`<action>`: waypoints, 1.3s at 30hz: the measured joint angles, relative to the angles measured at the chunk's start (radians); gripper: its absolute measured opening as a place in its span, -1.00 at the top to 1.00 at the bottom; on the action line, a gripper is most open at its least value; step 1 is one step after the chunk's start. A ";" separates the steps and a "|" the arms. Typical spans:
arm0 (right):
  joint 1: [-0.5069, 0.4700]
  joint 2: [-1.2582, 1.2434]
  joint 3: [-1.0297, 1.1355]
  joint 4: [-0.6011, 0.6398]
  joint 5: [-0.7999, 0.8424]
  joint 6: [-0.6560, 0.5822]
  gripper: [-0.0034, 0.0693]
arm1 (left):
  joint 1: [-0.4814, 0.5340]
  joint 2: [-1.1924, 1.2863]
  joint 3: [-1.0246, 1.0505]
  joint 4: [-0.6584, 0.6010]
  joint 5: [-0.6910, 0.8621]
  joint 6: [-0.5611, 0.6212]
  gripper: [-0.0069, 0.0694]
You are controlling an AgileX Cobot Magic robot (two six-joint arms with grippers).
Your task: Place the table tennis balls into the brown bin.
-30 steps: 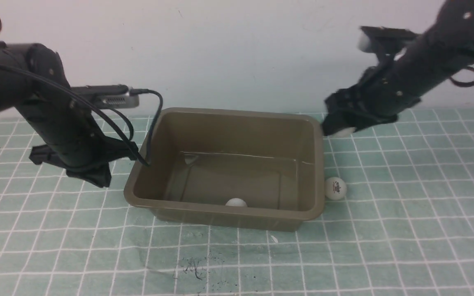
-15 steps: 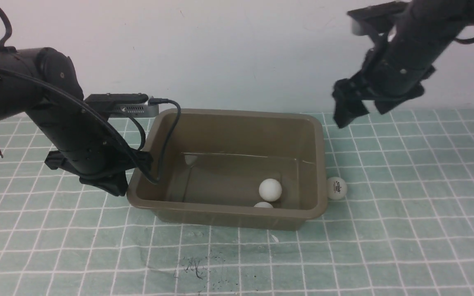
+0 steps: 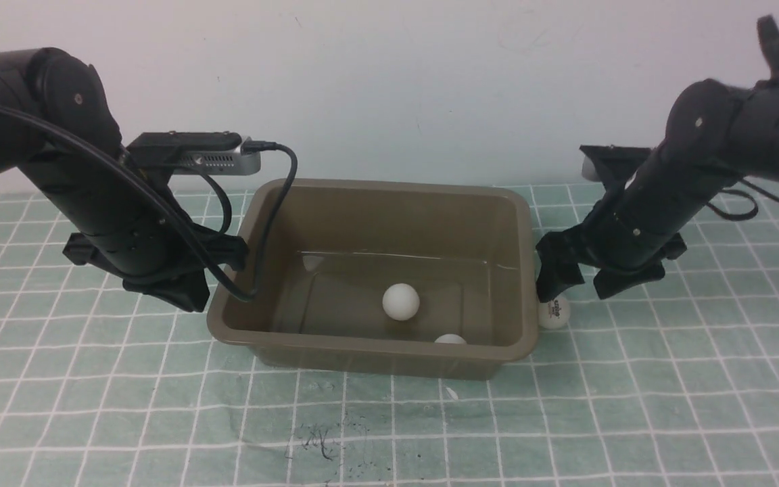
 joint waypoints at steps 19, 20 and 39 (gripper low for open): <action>0.126 -0.156 -0.100 0.177 0.009 -0.131 -0.09 | -0.025 -0.078 0.000 -0.017 0.041 0.001 0.83; 0.149 -0.150 -0.100 0.181 0.001 -0.141 -0.11 | -0.034 -0.078 0.000 -0.019 0.044 0.001 0.83; 0.178 -0.950 0.178 -0.288 0.034 0.227 0.90 | -0.168 -0.348 0.029 -0.021 0.056 0.027 0.83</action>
